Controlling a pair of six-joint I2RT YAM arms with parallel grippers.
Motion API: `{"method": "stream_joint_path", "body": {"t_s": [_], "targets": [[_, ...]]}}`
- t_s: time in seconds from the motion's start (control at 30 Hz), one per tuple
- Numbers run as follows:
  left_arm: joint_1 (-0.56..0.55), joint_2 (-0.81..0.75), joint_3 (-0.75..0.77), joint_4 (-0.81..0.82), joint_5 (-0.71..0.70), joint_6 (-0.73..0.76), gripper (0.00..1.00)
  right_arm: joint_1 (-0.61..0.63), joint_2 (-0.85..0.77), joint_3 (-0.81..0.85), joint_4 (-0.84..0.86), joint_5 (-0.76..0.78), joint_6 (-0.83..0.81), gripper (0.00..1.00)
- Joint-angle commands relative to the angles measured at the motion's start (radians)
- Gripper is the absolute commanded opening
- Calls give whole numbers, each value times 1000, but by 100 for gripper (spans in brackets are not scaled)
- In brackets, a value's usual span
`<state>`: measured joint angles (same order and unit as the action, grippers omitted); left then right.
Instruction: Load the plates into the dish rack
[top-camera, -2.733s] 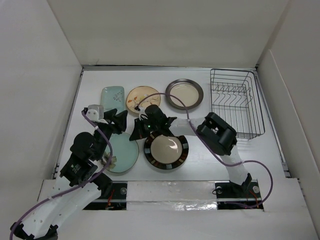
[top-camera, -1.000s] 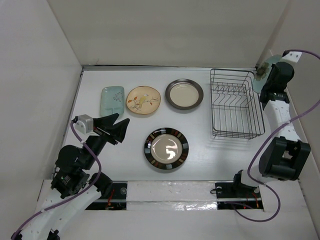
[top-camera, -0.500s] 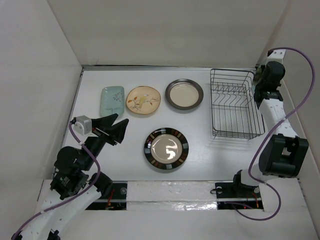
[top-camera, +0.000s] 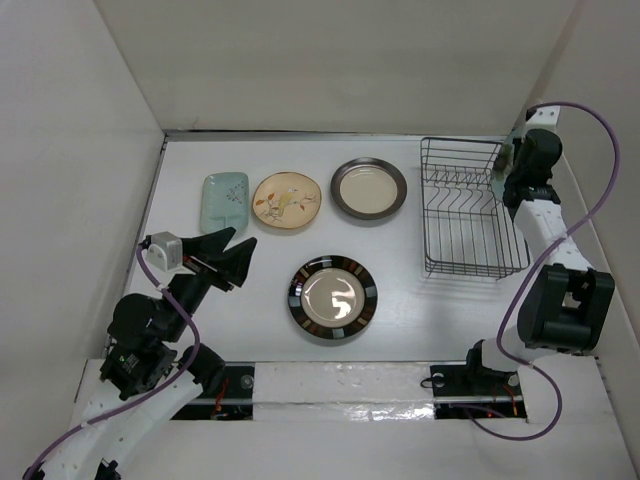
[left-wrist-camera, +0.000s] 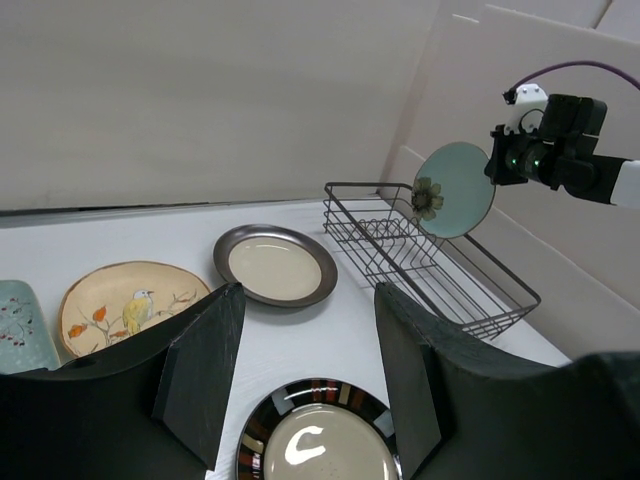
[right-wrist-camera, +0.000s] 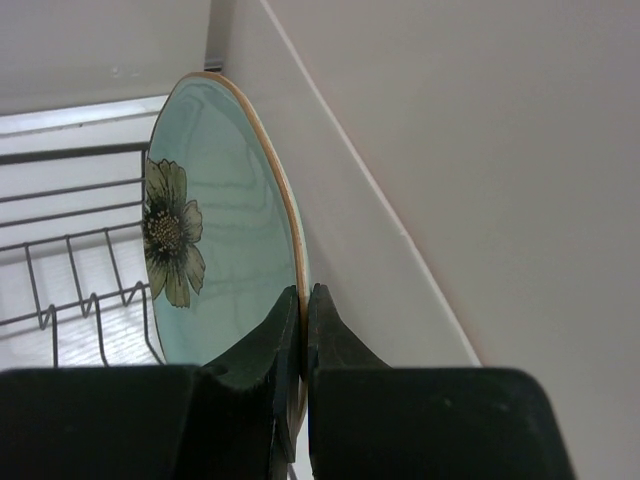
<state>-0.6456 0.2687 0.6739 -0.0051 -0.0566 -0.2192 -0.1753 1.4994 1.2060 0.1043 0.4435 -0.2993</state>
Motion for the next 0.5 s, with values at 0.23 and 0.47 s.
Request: {"method": "stream_joint_path", "body": {"t_s": [0.23,0.47], "targets": [[4,-25,30,42,12,-9,52,14,-31,-31,184,9,5,0],[4,-29,29,43,3,-9,52,14,-27,-112,224,20,69,13]]}}
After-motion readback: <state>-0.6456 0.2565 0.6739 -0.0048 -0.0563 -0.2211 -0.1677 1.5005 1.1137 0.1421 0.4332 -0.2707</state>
